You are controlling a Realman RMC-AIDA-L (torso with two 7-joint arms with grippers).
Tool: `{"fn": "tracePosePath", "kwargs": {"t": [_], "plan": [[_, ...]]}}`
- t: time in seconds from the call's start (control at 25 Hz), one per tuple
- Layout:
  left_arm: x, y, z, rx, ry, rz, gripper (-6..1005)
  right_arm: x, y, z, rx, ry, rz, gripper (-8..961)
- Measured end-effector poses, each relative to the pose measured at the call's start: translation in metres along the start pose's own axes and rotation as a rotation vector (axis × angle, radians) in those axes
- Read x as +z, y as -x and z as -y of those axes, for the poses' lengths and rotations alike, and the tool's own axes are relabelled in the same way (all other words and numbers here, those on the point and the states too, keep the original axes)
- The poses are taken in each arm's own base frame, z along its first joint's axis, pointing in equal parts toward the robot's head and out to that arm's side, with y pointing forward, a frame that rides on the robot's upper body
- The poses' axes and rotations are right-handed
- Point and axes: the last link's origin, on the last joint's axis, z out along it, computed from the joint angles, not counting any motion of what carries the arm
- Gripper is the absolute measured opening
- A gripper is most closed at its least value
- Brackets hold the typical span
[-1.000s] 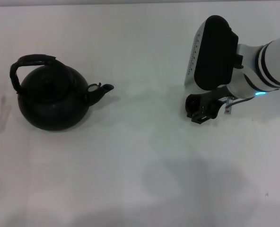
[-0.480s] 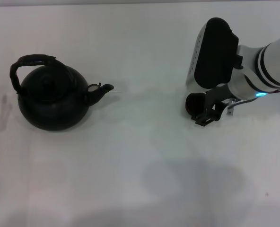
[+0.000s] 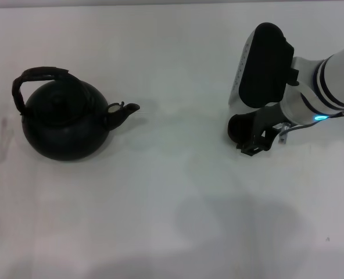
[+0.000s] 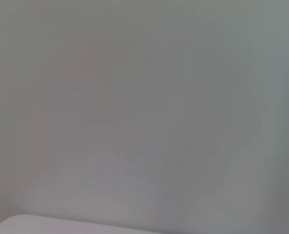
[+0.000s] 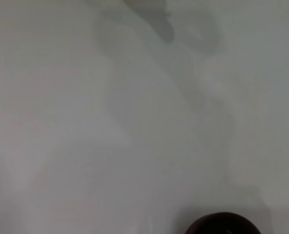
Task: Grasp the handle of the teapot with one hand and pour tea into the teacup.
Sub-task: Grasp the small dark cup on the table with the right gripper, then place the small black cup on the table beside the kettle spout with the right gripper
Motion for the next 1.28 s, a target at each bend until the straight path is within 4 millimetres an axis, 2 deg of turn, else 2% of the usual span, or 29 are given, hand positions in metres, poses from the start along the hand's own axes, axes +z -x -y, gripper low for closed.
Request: {"fn": "tracePosePath", "kwargs": {"t": [0.48,0.68,0.92,1.28], "plan": [[0.0,0.0,0.002,0.003,-0.005,-0.001,860,-0.005,0.006,-0.003,-0.004,0.014,0.017,730],[0.003,-0.001,0.001,0.004,0.0,-0.005,859,-0.017,0.04,-0.016,-0.078,0.063,0.089,740],[0.004,-0.002,-0.001,0.002,0.005,-0.007,859,-0.008,0.082,-0.037,-0.198,0.115,0.121,752],[0.004,-0.002,-0.001,0.001,0.005,-0.006,859,0.0,0.1,-0.035,-0.217,0.092,0.15,770]]}}
